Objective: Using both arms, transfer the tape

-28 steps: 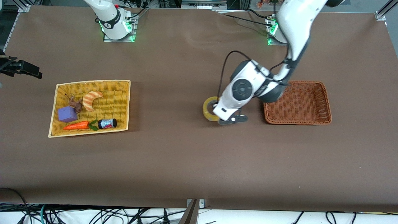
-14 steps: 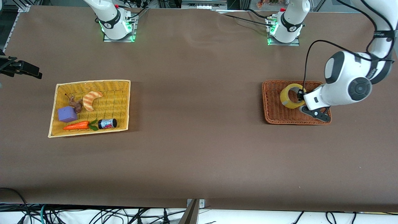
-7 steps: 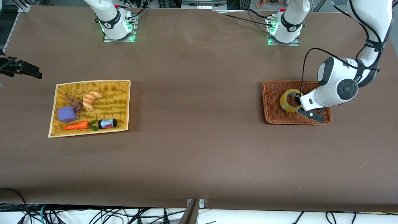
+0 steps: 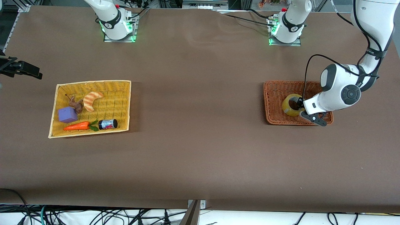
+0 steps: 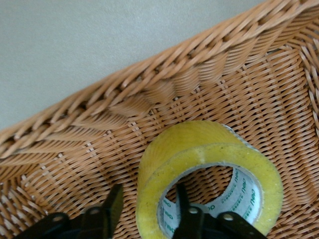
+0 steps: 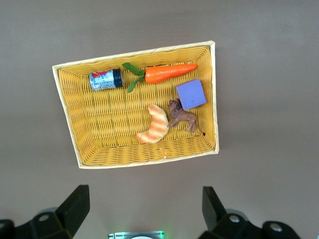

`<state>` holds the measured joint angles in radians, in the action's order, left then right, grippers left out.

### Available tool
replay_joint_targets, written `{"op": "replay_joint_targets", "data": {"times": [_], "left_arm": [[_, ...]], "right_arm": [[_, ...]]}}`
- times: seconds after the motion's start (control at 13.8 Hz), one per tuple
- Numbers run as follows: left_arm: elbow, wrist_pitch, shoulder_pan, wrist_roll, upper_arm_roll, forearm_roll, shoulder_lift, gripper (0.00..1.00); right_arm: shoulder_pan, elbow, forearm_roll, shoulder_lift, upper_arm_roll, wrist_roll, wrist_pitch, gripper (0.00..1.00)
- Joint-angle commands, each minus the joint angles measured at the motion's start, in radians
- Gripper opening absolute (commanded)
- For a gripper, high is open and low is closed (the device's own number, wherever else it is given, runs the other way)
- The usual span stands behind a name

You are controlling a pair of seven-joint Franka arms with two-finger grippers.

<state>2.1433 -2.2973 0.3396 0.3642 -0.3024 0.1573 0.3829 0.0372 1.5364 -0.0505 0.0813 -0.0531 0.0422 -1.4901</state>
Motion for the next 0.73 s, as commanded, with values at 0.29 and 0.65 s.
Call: {"op": "replay_joint_targets", "data": {"times": [0.29,0.65], "left_arm": [[-0.210,0.439,0.007,0.002,-0.052,-0.113,-0.226,1.00],[-0.327,0.579,0.006,-0.005,-0.112,-0.116,-0.308,1.00]], "right_arm": [[-0.003,-0.019,0.017,0.005,-0.008,0.008,0.004,1.00],[-0.003,-0.019,0.018,0.005,-0.008,0.007,0.004,1.00]]}}
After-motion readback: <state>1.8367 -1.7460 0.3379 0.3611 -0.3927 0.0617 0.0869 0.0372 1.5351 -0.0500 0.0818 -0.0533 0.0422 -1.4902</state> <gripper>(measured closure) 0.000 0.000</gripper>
